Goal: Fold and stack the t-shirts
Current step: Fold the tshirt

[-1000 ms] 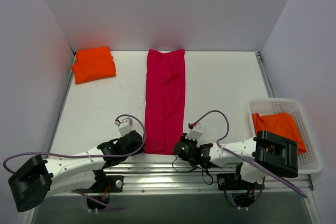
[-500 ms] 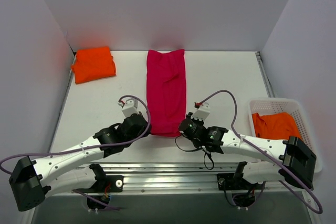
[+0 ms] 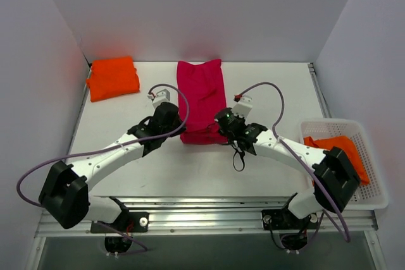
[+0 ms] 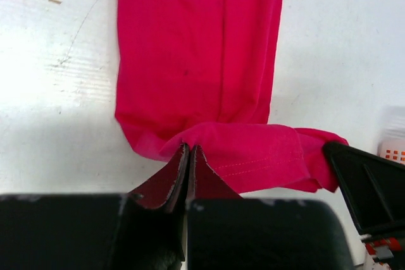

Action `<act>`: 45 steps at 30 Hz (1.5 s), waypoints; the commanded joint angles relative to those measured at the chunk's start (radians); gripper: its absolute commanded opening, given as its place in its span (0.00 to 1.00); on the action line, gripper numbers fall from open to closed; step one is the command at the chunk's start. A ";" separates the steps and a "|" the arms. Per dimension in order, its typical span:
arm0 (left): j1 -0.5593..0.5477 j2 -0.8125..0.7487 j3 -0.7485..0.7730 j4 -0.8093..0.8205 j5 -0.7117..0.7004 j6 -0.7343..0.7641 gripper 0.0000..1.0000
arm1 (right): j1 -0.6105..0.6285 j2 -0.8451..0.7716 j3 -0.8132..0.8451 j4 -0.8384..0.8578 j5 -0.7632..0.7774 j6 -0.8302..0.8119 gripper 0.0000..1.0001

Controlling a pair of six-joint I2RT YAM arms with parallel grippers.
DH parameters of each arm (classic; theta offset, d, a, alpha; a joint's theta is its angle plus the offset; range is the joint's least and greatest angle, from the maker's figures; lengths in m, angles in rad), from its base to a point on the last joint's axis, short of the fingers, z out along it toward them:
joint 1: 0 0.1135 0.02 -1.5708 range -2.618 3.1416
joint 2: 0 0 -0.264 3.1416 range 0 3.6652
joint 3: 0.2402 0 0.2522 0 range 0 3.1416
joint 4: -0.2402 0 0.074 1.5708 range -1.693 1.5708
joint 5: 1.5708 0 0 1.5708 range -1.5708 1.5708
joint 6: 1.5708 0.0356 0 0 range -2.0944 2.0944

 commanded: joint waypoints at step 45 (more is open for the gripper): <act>0.213 0.379 -0.101 0.518 0.226 -0.006 0.95 | -0.210 0.178 -0.193 0.482 -0.226 -0.047 0.95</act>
